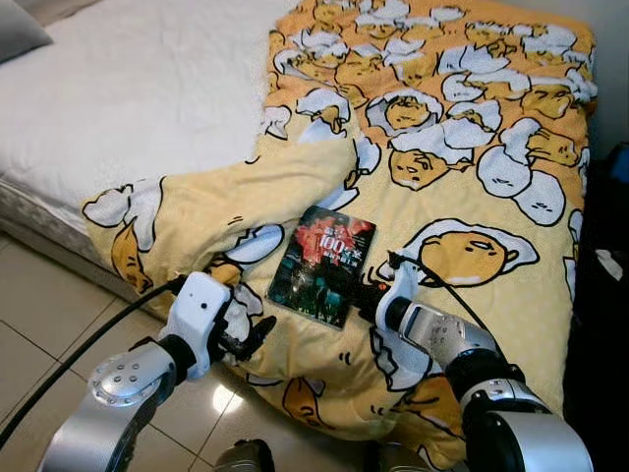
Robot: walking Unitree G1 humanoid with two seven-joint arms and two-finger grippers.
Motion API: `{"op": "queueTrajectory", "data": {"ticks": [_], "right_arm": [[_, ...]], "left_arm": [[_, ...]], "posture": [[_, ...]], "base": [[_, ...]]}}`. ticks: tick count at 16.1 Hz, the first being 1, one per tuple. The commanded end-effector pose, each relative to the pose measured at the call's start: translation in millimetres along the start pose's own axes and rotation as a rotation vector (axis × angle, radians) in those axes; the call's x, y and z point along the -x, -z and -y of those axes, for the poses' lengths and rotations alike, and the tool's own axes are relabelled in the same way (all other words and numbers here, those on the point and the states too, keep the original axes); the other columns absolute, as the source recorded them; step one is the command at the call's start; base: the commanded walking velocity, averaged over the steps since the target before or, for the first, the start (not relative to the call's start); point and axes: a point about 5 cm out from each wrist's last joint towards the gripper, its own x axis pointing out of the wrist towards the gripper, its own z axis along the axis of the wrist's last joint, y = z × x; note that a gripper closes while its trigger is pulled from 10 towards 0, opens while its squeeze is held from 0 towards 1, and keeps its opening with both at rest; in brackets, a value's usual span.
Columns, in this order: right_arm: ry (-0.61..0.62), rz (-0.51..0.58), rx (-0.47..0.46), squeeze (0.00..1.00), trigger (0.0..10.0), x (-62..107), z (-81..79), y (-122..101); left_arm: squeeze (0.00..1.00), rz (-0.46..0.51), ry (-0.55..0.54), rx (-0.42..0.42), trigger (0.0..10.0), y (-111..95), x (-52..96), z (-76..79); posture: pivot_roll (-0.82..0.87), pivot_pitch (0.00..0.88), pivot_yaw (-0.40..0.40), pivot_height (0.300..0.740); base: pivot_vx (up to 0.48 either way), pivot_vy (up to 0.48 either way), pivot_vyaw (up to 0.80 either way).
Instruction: Clean up the room
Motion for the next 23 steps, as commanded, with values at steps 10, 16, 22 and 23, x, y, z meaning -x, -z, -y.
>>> {"op": "queueTrajectory", "data": {"ticks": [10, 16, 22, 23], "right_arm": [[-0.003, -0.002, -0.005, 1.00, 10.0, 9.6, 12.8, -2], [-0.021, -0.018, -0.019, 1.00, 10.0, 1.3, 4.1, 4], [-0.041, -0.081, -0.054, 1.00, 10.0, -8.9, -6.0, 21], [-0.022, -0.097, -0.043, 1.00, 10.0, -11.3, -6.8, 26]], "left_arm": [[0.77, -0.048, 0.115, 0.010, 10.0, 7, 10.7, 8.8], [0.76, -0.062, 0.113, 0.014, 10.0, 11, 13.3, 9.1], [0.76, -0.090, 0.083, 0.016, 10.0, 17, 23.2, 10.2], [0.76, -0.094, 0.080, 0.016, 10.0, 17, 25.1, 10.3]], "posture": [[0.00, 0.145, 0.025, 0.740], [0.01, 0.162, 0.016, 0.740], [0.06, 0.208, 0.006, 0.740], [0.06, 0.213, 0.008, 0.740]], "base": [[0.000, 0.000, 0.00], [0.000, 0.000, 0.00], [0.000, 0.000, 0.00], [0.000, 0.000, 0.00]]}}
